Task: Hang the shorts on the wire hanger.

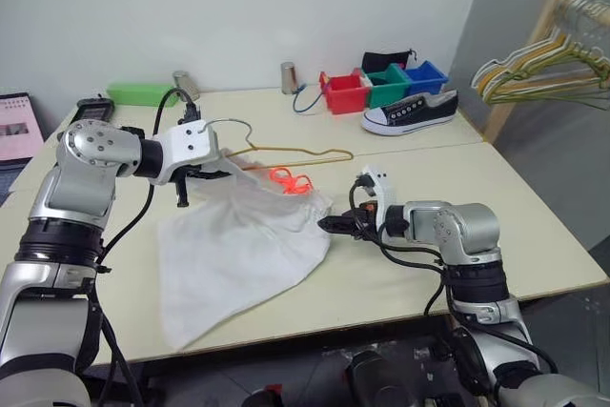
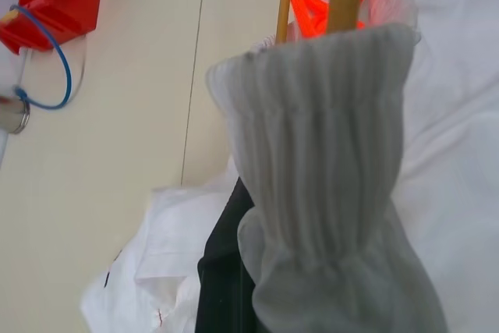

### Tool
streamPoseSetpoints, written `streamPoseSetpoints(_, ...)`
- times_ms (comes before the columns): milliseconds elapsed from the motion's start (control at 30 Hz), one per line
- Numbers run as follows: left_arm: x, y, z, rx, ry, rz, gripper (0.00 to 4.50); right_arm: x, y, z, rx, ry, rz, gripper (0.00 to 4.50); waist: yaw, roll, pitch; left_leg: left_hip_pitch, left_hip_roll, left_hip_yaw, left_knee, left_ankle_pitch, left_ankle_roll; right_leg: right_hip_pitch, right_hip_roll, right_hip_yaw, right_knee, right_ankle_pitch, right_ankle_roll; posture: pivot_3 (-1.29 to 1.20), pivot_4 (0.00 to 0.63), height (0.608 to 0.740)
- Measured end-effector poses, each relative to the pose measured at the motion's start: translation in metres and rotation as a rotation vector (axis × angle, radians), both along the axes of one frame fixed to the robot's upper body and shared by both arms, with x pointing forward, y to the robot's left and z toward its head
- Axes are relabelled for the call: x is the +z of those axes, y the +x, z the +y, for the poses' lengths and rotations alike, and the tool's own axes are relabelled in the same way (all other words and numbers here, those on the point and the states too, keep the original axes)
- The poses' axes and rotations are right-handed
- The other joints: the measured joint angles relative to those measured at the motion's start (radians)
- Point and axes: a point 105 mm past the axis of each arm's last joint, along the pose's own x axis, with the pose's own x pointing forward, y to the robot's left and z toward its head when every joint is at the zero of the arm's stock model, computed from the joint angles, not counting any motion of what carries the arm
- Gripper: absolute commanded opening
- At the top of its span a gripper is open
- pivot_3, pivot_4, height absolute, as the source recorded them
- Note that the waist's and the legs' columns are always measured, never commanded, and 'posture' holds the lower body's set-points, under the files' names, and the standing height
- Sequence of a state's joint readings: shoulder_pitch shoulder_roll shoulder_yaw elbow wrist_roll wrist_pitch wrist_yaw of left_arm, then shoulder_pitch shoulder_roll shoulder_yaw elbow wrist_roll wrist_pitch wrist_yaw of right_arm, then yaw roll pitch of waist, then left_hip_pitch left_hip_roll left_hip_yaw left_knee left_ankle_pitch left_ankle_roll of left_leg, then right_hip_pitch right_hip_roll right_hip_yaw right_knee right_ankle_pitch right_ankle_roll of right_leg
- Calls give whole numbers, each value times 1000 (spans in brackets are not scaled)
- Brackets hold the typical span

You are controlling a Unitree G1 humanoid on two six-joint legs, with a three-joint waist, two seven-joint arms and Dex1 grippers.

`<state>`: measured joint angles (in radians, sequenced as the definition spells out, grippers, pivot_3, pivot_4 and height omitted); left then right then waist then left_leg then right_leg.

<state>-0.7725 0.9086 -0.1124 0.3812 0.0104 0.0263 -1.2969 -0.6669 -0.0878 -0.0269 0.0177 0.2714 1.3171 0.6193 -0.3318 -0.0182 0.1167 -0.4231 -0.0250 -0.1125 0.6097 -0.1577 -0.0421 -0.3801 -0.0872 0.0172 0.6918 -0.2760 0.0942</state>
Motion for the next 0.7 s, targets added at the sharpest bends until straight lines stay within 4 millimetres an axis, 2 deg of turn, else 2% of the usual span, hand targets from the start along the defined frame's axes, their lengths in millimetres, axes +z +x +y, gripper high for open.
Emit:
streamPoseSetpoints(233,1,-3,-2,0,-1,-4,0,-8,7,12,-12,12,-21,4494,27,0,0,0,0,0,0,0,0,0,0,0,0,0,-1,-208,34,740)
streamPoseSetpoints(333,0,-4,-2,1,2,-1,0,-11,11,15,-36,25,-27,3990,29,0,0,1,0,0,0,0,0,0,0,0,0,1,-1,-208,33,740)
streamPoseSetpoints(467,1,-4,-3,3,1,-8,0,-12,21,15,-72,23,-60,2858,28,0,0,1,0,0,0,0,0,0,1,0,0,1,-1,-212,32,740)
streamPoseSetpoints(600,1,-4,-3,4,0,-9,0,-7,25,15,-83,27,-93,2100,28,0,0,1,0,0,0,0,0,0,1,0,-1,1,-1,-214,32,740)
streamPoseSetpoints(700,1,-4,-3,4,-1,-10,0,-7,25,16,-79,23,-98,1350,28,0,0,1,0,0,0,0,0,0,1,0,-1,1,-1,-222,33,740)
